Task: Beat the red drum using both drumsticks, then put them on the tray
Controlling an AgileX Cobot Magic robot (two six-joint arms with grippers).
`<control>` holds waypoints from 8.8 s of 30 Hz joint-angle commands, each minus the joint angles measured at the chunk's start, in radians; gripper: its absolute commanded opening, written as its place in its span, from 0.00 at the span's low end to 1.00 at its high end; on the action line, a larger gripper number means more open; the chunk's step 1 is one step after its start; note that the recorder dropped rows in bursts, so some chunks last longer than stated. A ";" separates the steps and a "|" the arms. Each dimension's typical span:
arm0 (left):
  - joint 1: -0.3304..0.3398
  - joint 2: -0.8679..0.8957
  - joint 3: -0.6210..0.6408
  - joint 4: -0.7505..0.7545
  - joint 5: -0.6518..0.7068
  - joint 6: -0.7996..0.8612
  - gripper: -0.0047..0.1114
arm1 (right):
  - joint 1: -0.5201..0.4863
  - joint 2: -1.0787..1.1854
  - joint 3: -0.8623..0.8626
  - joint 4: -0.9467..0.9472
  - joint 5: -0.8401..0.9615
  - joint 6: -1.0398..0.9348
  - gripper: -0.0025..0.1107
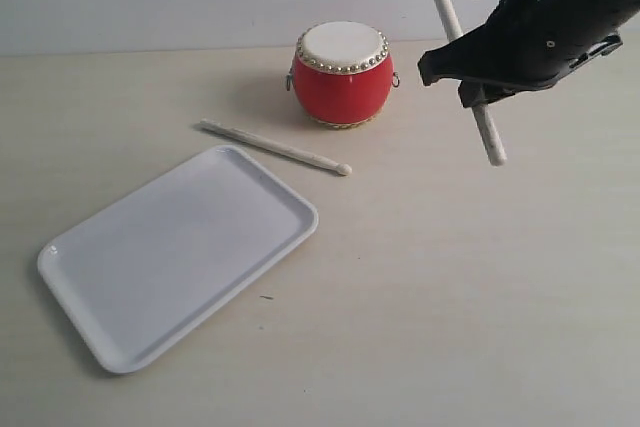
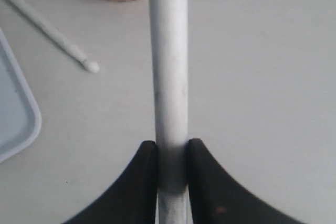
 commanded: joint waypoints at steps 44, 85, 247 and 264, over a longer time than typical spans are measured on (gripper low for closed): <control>0.000 1.089 -1.168 -0.067 0.247 -0.169 0.04 | -0.006 -0.065 0.027 -0.031 -0.240 -0.179 0.02; -0.310 2.362 -2.081 0.147 1.008 1.280 0.37 | -0.061 -0.065 0.027 -0.014 -0.220 -0.181 0.02; -0.420 2.094 -1.877 -0.112 1.105 0.048 0.04 | -0.061 0.425 -0.663 0.071 0.478 -0.259 0.02; -0.420 2.149 -2.000 -0.094 1.143 -0.002 0.04 | -0.061 0.517 -0.859 0.064 0.540 -0.273 0.02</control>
